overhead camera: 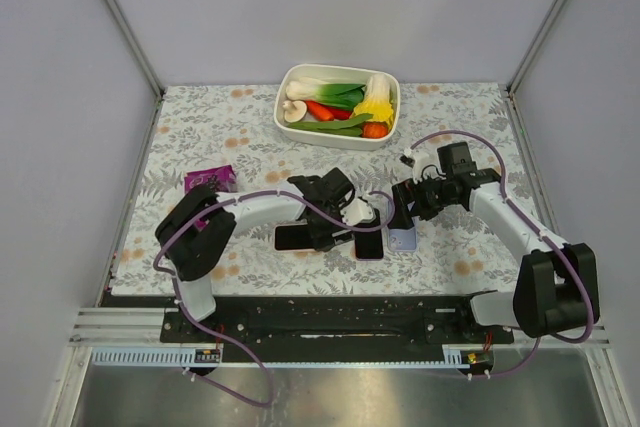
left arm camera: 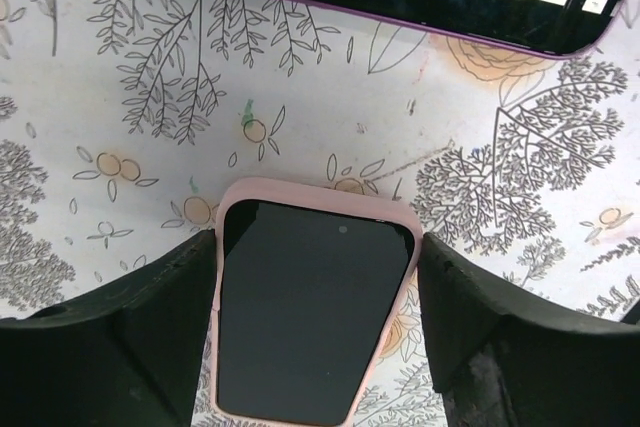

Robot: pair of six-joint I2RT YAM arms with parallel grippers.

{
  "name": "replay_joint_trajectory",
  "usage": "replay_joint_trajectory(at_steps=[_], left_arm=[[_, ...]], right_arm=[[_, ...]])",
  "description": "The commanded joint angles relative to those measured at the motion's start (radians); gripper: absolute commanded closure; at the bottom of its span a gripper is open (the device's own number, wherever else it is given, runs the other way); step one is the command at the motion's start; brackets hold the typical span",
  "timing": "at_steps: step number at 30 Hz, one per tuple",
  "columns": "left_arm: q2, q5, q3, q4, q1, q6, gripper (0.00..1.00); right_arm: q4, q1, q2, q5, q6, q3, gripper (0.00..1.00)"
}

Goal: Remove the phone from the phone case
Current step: Pick up the phone at the center of the board.

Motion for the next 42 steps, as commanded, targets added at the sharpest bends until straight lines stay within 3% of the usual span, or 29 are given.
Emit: replay_joint_trajectory(at_steps=[1, 10, 22, 42], left_arm=[[-0.135, 0.042, 0.011, 0.009, 0.009, -0.015, 1.00], [-0.286, 0.068, -0.009, 0.116, 0.025, -0.055, 1.00], [-0.238, 0.049, 0.027, 0.156, 0.025, -0.089, 1.00], [-0.200, 0.005, 0.064, 0.174, 0.025, -0.150, 1.00]], right_arm=[[0.059, -0.007, 0.026, -0.043, 0.070, 0.032, 0.00], [0.248, 0.024, 0.090, -0.126, 0.248, 0.081, 0.01], [0.337, 0.191, 0.252, -0.092, 0.366, 0.220, 0.03], [0.421, 0.300, 0.342, -0.097, 0.407, 0.183, 0.07]])
